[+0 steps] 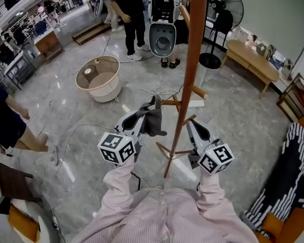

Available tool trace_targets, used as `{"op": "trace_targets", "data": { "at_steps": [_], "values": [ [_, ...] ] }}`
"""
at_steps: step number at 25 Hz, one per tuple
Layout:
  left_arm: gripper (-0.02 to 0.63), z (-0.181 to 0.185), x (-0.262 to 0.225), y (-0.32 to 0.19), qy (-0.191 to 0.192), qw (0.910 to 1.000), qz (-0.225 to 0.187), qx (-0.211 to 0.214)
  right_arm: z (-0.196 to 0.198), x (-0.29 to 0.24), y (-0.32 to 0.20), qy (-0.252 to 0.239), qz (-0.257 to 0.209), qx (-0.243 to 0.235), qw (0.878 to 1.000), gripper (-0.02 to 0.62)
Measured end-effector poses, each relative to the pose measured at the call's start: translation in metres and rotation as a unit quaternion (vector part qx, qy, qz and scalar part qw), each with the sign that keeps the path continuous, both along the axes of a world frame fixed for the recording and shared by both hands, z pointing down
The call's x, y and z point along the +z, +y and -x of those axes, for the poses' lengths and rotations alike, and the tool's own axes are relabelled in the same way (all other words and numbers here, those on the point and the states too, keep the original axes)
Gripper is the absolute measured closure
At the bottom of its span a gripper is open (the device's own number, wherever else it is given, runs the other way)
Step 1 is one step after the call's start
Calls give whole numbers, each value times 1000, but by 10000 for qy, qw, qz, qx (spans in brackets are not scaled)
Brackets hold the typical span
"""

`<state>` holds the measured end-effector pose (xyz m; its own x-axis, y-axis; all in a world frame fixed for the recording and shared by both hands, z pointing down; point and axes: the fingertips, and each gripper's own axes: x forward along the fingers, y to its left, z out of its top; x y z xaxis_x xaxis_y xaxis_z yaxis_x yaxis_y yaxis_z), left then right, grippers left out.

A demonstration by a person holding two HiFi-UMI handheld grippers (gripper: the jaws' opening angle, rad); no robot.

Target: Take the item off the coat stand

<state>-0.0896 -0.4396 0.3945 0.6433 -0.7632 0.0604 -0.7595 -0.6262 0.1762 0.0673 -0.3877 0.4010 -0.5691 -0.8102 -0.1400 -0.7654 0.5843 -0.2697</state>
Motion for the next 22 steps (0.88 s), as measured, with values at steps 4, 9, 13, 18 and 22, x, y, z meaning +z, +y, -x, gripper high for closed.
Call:
{"op": "trace_targets", "data": {
  "at_steps": [4, 9, 13, 18, 22],
  "values": [
    [571, 13, -1, 8, 81, 9998, -19, -175, 3, -3, -1, 14, -11, -41, 10000, 591],
    [571, 31, 1, 19, 150, 9990, -24, -421, 5, -5, -1, 20, -17, -56, 10000, 591],
    [571, 38, 5, 24, 189, 9983, -13, -558, 4, -5, -4, 43, -38, -46, 10000, 591],
    [571, 43, 9, 30, 202, 9973, -34, -709, 1, -4, -6, 72, -54, -20, 10000, 591],
    [571, 44, 14, 38, 217, 9966, -37, -789, -3, -1, -7, 31, -3, 63, 10000, 591]
  ]
}}
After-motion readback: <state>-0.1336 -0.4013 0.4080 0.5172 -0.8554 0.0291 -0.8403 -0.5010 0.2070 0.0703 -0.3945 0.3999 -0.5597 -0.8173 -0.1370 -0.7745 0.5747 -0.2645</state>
